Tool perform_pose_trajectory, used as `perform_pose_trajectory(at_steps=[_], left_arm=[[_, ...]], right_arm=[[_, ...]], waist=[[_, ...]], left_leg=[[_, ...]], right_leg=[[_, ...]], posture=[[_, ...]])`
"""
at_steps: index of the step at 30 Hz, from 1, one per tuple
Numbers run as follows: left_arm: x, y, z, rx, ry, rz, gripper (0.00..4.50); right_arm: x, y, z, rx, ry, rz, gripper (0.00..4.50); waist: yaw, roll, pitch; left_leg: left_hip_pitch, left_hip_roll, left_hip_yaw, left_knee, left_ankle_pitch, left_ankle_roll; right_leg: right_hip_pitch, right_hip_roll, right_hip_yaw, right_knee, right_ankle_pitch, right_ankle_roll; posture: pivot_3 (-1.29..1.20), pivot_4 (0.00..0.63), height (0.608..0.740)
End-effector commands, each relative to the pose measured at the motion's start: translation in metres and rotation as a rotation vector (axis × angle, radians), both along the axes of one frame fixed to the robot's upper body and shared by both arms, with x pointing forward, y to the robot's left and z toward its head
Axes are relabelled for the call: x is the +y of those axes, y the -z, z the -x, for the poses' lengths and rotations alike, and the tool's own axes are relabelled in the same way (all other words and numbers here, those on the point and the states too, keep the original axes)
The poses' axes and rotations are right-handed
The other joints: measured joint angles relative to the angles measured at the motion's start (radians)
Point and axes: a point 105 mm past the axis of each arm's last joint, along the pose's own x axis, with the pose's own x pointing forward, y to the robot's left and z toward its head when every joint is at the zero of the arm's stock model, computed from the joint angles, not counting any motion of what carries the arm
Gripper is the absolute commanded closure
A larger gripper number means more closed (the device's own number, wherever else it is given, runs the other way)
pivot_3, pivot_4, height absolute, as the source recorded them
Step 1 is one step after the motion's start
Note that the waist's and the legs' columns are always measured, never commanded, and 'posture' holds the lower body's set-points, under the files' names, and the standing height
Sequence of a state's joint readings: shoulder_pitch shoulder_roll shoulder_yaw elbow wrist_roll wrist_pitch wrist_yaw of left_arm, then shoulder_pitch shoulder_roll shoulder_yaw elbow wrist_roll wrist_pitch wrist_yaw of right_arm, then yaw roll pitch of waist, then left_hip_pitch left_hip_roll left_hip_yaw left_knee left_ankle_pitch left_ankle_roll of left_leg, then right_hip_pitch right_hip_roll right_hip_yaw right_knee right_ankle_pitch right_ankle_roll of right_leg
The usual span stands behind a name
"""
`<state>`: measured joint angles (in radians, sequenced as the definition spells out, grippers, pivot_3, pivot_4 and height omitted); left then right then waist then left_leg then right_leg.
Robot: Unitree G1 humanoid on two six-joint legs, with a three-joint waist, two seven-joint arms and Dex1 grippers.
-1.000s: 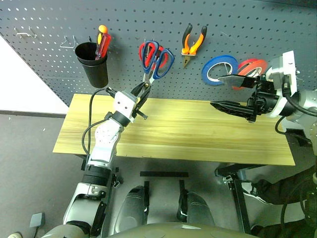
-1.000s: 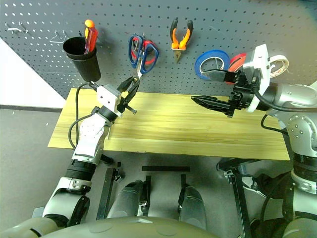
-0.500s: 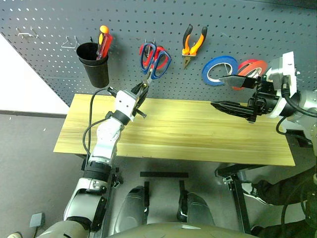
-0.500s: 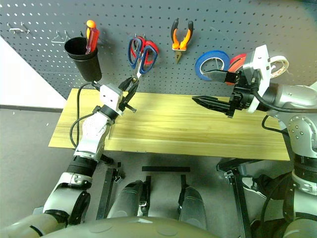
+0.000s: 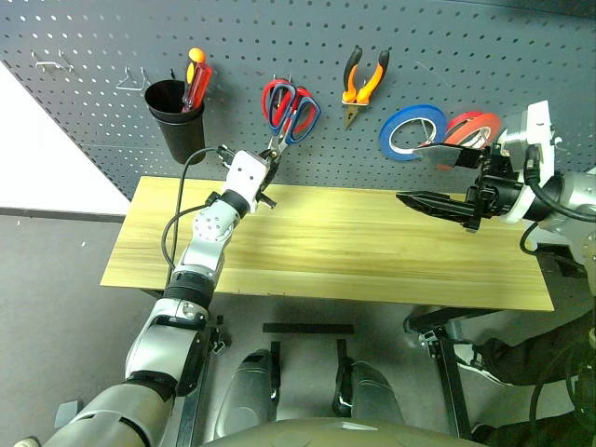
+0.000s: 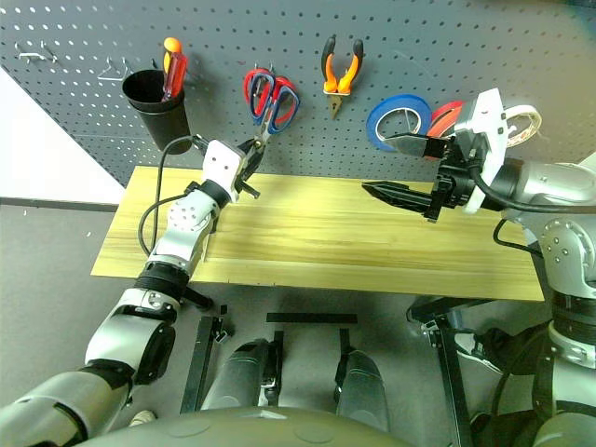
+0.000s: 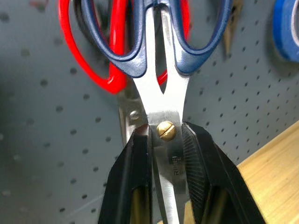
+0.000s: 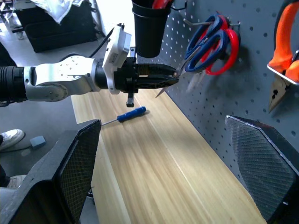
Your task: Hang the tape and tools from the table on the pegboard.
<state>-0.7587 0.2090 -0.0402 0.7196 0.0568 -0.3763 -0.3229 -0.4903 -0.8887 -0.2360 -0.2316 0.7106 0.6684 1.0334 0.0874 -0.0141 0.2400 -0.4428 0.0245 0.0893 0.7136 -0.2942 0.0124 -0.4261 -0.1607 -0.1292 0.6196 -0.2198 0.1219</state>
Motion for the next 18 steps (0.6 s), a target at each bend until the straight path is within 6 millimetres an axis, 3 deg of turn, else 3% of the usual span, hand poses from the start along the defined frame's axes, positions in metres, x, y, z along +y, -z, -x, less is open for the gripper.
perform_pose_trajectory(at_steps=[1, 5, 8, 12, 15, 18], left_arm=[[0.0, -0.02, -0.002, -0.057, 0.01, 0.026, 2.27], [0.011, -0.029, 0.001, -0.098, -0.009, 0.054, 0.99], [0.022, -0.032, 0.009, -0.13, -0.017, 0.069, 0.99], [0.045, -0.027, 0.028, -0.106, -0.046, 0.073, 0.99], [0.052, -0.013, 0.039, -0.005, -0.044, 0.1, 0.99], [0.069, 0.023, 0.037, 0.204, -0.183, -0.035, 0.99]], right_arm=[[-0.003, -0.012, 0.006, -0.062, 0.014, 0.018, 0.0], [-0.003, -0.009, 0.008, -0.053, 0.02, 0.016, 0.0], [-0.002, -0.005, 0.012, -0.032, 0.016, 0.003, 0.0], [0.009, 0.017, 0.018, 0.044, -0.015, -0.029, 0.0], [0.019, 0.03, 0.021, 0.086, -0.044, -0.054, 0.0], [0.032, 0.043, 0.022, 0.113, -0.085, -0.044, 0.0]], waist=[[-0.001, 0.0, 0.0], [-0.004, 0.0, 0.0], [-0.013, 0.0, 0.0], [-0.026, 0.0, 0.0], [-0.024, 0.001, -0.001], [-0.02, 0.001, -0.001]], left_leg=[[0.0, 0.0, 0.0, 0.0, 0.0, 0.0], [0.0, 0.0, 0.0, 0.0, 0.0, 0.0], [0.0, 0.0, -0.001, 0.0, 0.0, 0.0], [0.0, 0.0, -0.001, 0.0, 0.0, 0.0], [0.001, 0.002, -0.001, 0.001, 0.0, 0.0], [0.002, 0.002, -0.002, 0.004, 0.0, 0.0]], right_leg=[[0.0, 0.0, 0.0, 0.0, 0.0, 0.0], [0.0, 0.0, 0.0, 0.001, 0.0, 0.0], [0.0, 0.0, 0.0, 0.001, 0.0, 0.0], [0.0, 0.0, 0.0, 0.001, 0.0, 0.0], [0.0, 0.001, 0.0, 0.004, 0.0, 0.0], [0.0, 0.001, 0.001, 0.007, 0.0, 0.0]], posture=[[0.06, 0.153, 0.711], [0.07, 0.154, 0.711], [0.08, 0.154, 0.711], [0.12, 0.158, 0.711], [0.15, 0.161, 0.711], [0.16, 0.166, 0.711]])
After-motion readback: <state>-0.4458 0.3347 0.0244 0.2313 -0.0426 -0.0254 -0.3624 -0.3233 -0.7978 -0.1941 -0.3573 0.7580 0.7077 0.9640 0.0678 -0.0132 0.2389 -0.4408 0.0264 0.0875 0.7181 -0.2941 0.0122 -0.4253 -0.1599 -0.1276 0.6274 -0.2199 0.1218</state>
